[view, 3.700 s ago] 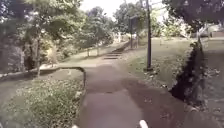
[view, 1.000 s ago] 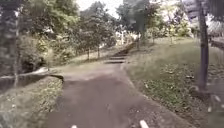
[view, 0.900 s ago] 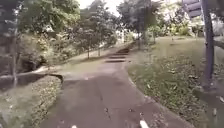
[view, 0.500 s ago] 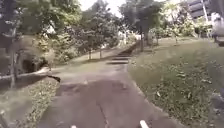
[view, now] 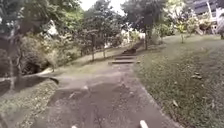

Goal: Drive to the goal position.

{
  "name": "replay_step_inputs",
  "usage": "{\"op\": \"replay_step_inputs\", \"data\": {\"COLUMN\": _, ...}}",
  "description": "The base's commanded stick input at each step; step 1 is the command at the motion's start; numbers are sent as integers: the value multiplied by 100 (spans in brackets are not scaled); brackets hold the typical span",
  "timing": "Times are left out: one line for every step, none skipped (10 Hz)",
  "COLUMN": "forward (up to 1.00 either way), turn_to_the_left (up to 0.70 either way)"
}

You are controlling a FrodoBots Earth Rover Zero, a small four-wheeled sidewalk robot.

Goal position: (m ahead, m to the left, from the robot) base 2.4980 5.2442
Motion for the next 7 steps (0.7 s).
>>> {"op": "replay_step_inputs", "data": {"forward": 85, "turn_to_the_left": 0}}
{"op": "replay_step_inputs", "data": {"forward": 85, "turn_to_the_left": 2}}
{"op": "replay_step_inputs", "data": {"forward": 85, "turn_to_the_left": 30}}
{"op": "replay_step_inputs", "data": {"forward": 85, "turn_to_the_left": 34}}
{"op": "replay_step_inputs", "data": {"forward": 85, "turn_to_the_left": 34}}
{"op": "replay_step_inputs", "data": {"forward": 85, "turn_to_the_left": 34}}
{"op": "replay_step_inputs", "data": {"forward": 85, "turn_to_the_left": 34}}
